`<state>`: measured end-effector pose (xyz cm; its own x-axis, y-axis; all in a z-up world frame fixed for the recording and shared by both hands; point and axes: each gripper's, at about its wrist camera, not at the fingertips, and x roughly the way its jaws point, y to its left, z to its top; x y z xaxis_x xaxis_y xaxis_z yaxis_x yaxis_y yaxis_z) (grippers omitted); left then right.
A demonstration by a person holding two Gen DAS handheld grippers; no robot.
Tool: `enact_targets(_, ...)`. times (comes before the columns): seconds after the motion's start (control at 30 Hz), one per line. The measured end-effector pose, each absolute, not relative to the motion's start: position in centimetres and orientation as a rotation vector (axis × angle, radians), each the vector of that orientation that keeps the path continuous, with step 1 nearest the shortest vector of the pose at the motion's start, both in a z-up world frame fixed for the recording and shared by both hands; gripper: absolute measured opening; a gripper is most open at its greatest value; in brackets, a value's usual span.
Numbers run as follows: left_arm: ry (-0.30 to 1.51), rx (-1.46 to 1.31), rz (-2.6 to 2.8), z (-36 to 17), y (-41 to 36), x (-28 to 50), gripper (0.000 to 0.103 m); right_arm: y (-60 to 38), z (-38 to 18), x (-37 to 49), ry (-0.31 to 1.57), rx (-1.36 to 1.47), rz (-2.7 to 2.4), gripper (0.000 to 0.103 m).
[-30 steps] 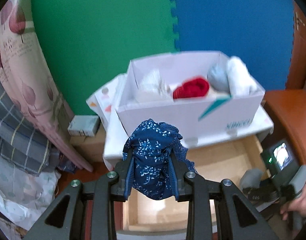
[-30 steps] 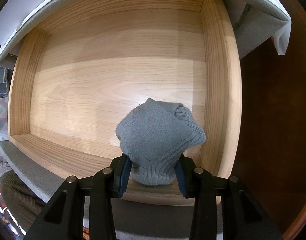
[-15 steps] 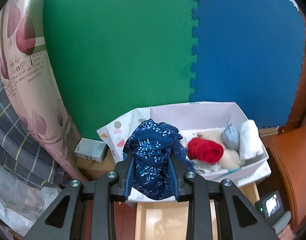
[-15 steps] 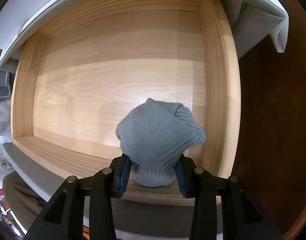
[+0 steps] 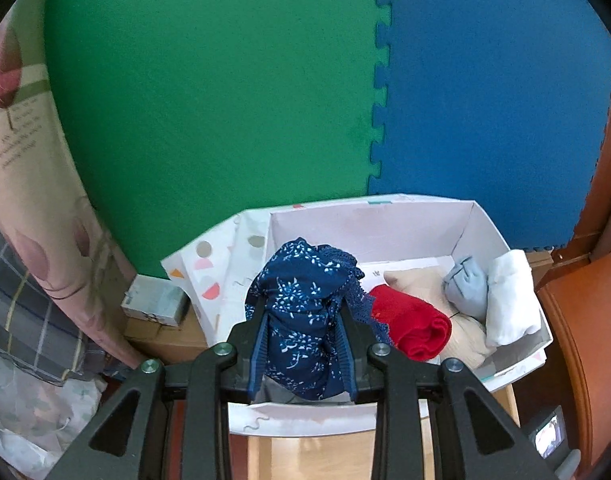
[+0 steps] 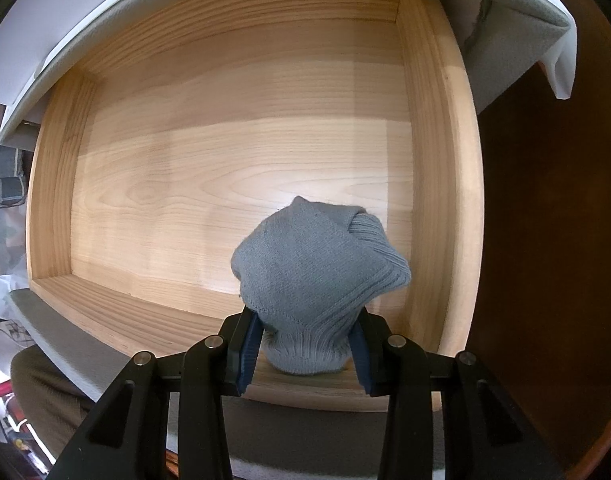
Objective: Take underwear out of drawer
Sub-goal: 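Lower the navy underwear into the box and open the left gripper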
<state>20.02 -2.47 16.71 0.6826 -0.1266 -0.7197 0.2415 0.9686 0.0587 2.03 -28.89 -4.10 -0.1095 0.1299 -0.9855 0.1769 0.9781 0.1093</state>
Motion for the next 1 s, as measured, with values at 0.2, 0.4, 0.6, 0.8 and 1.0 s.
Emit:
enact_targets(0.2,0.864,0.13,-0.214,13.5,-2.7,22.1,0.03,-28.7,-3.9,2.1,1.689,0.229,-0.037,0.036)
enact_targets(0.4,0.885,0.141,-0.191,11.2,-2.7,23.2,0.031,-28.7,-4.0,2.1,1.695,0.227,-0.035,0.037)
enact_targets(0.6,0.879,0.166,-0.162,10.8,-2.9,24.0,0.035,-28.7,-4.1,2.1,1.7,0.222,-0.037,0.037)
enact_targets(0.8,0.869,0.149,-0.124,11.0,-2.5,23.9,0.043,-28.9,-4.3,2.1,1.703,0.218,-0.043,0.037)
enact_targets(1.0,0.861,0.156,-0.106,11.8,-2.3,23.6,0.045,-28.5,-4.5,2.2,1.704,0.207,-0.046,0.037)
